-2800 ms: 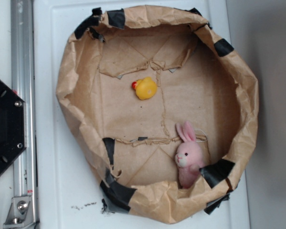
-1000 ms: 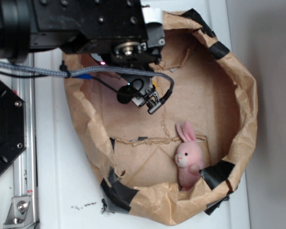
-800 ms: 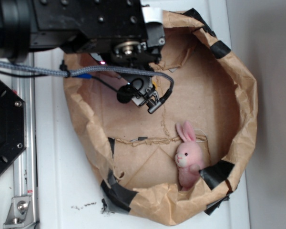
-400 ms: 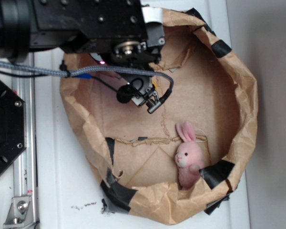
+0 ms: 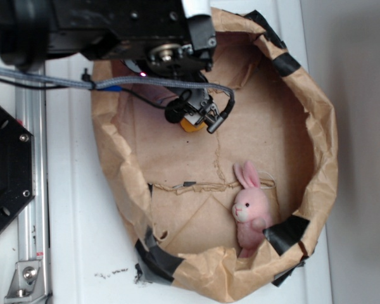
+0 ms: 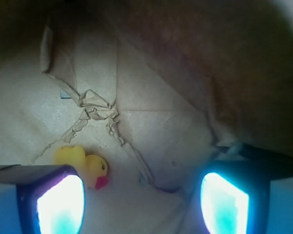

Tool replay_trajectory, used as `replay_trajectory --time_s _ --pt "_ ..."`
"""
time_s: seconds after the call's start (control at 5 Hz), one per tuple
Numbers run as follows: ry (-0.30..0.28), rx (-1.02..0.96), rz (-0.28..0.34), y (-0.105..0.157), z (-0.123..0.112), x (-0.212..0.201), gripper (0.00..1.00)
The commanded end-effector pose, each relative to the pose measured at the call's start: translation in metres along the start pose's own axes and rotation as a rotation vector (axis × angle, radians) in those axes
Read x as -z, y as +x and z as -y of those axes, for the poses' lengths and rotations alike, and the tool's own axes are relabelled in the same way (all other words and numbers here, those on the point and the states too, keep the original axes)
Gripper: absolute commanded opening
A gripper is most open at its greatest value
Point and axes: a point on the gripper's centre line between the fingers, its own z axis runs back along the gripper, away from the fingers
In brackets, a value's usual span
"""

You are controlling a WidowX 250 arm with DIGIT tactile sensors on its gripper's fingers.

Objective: Grab the yellow duck.

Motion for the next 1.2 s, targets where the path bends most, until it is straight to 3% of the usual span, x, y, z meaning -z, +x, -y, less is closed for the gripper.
replay_trajectory --time_s 0.0,0.2,0.4,0.8,1.0 --pt "0.023 -0.03 0.019 0.008 -0.013 0.006 1.0" --pt "0.051 0.0 0.011 0.006 -0.005 0.018 1.0" --pt "0.038 0.038 -0.022 -0.001 0.01 0.033 1.0" --pt "-0.04 0.16 -0.04 -0.026 0.052 0.022 1.0" --pt "-0.053 0.175 -0.034 -0.032 0.058 0.016 1.0"
